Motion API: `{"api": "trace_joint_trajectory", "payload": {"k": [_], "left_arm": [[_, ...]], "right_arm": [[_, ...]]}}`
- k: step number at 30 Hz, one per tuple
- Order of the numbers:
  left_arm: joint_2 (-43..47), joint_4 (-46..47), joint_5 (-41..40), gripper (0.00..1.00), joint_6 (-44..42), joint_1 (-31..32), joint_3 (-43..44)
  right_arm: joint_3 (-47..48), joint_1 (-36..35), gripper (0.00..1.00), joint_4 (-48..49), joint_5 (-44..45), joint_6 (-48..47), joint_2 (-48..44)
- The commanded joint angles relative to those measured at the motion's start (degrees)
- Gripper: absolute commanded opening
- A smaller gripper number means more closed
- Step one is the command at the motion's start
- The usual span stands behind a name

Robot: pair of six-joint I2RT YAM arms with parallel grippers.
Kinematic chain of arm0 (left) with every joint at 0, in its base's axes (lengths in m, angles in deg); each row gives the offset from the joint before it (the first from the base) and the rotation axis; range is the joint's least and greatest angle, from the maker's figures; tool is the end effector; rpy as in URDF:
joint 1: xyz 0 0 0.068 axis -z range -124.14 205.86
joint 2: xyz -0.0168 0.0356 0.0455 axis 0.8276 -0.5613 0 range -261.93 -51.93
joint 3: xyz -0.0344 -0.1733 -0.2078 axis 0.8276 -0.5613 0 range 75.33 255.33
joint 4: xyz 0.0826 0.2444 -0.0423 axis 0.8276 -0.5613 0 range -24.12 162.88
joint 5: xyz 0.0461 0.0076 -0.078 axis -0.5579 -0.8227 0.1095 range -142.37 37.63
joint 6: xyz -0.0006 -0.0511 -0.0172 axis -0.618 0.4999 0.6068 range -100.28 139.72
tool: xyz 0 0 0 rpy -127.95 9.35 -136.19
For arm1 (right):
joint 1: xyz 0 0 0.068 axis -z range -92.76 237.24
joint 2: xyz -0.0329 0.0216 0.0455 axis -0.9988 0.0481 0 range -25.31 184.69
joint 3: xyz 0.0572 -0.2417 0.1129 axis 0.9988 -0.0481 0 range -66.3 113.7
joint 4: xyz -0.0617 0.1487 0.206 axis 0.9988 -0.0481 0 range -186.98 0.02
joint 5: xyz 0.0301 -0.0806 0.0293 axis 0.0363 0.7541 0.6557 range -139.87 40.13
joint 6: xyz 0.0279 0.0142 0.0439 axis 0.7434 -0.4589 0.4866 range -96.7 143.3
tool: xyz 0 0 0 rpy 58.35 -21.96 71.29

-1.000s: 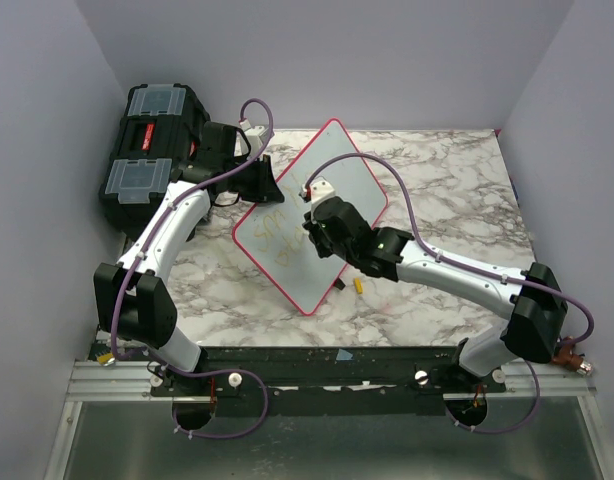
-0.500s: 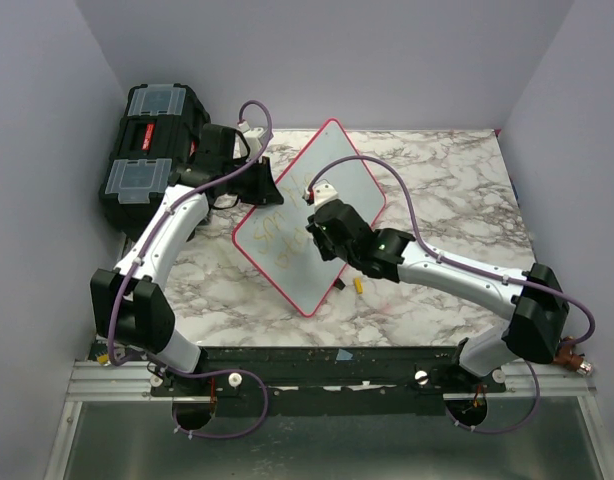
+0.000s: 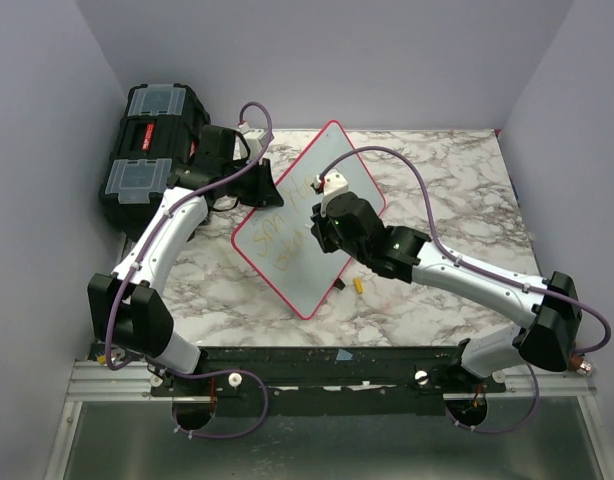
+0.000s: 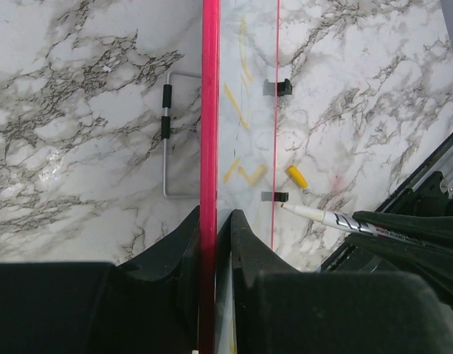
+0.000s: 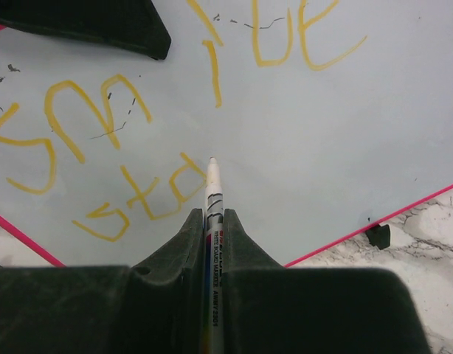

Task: Write a sentence on the whiteboard

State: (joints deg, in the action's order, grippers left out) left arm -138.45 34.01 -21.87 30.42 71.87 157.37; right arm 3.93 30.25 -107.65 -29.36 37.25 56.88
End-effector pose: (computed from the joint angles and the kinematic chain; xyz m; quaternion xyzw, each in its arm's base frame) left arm 0.3113 -0.1081 0.3457 0.1451 0.8802 -0.3233 0.3158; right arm 0.1899 0.2695 0.3300 -0.2287 0.8241 0.1618 0.4923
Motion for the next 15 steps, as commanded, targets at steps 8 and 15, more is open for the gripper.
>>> {"api": "trace_joint_trajectory", "payload": {"k": [8, 15], "left_arm": [[1.6, -2.1, -6.0, 0.0, -6.0, 0.3, -1.0], [1.9, -1.9, -5.9, 0.0, -6.1, 0.3, -1.2]], "right_arm": [[2.1, 2.0, 0.01, 3.7, -3.9, 2.3, 1.9], [1.5, 3.1, 0.01, 4.8, -5.4, 2.8, 3.0]]}}
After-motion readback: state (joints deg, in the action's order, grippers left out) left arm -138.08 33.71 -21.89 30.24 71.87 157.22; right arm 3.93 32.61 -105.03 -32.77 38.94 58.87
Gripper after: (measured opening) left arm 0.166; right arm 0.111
